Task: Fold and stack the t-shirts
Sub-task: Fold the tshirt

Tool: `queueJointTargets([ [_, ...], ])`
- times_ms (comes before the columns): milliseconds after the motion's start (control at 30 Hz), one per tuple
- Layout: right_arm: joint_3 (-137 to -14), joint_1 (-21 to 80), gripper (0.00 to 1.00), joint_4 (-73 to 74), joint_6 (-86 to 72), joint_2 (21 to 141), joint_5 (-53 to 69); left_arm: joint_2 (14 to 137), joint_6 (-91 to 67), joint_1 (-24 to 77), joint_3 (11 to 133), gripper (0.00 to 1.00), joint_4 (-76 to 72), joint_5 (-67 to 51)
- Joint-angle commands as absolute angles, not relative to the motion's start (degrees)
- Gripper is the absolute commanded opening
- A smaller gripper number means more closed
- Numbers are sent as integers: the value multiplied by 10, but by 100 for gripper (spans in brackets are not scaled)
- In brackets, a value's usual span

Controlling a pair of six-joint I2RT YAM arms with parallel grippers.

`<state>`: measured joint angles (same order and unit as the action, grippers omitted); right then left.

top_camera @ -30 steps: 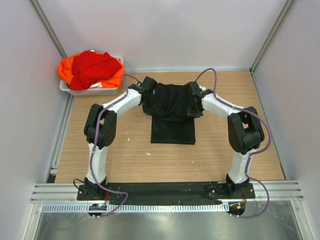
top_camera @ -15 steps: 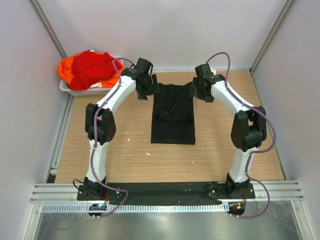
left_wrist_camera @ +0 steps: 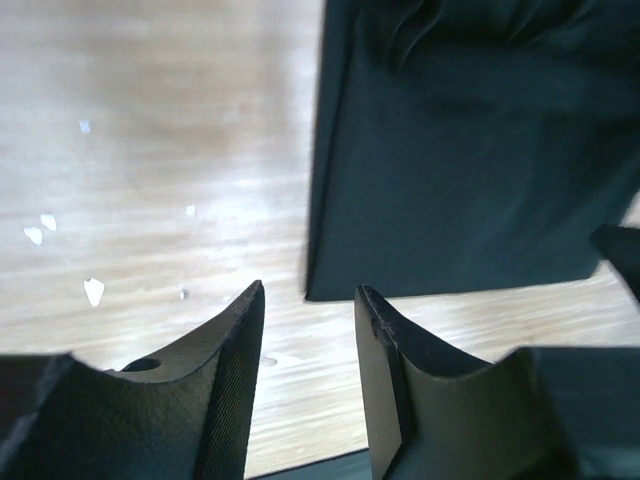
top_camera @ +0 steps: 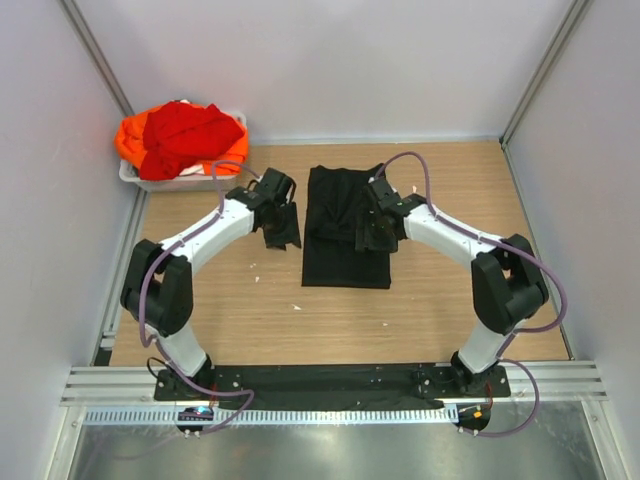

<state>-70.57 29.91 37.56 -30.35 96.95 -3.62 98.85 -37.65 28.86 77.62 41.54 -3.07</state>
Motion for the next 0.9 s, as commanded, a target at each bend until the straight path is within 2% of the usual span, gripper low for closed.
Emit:
queueJointTargets([
  [0,-720,308,58,339,-321,996,-33,940,-378,297,735,42,381,-33],
  [200,-790,307,57,364,-296,1067,-56,827,-340,297,682,44,446,28],
  [533,-910,301,57,424,-267,1171,-107,670,-323,297,594,47,525,63],
  [700,-1013,284,57,459,-246,1222,-134,612,-318,297,577,49,549,86],
  [867,-1200,259,57,532,-221,1292,-163,587,-306,297,591,50,569,108],
])
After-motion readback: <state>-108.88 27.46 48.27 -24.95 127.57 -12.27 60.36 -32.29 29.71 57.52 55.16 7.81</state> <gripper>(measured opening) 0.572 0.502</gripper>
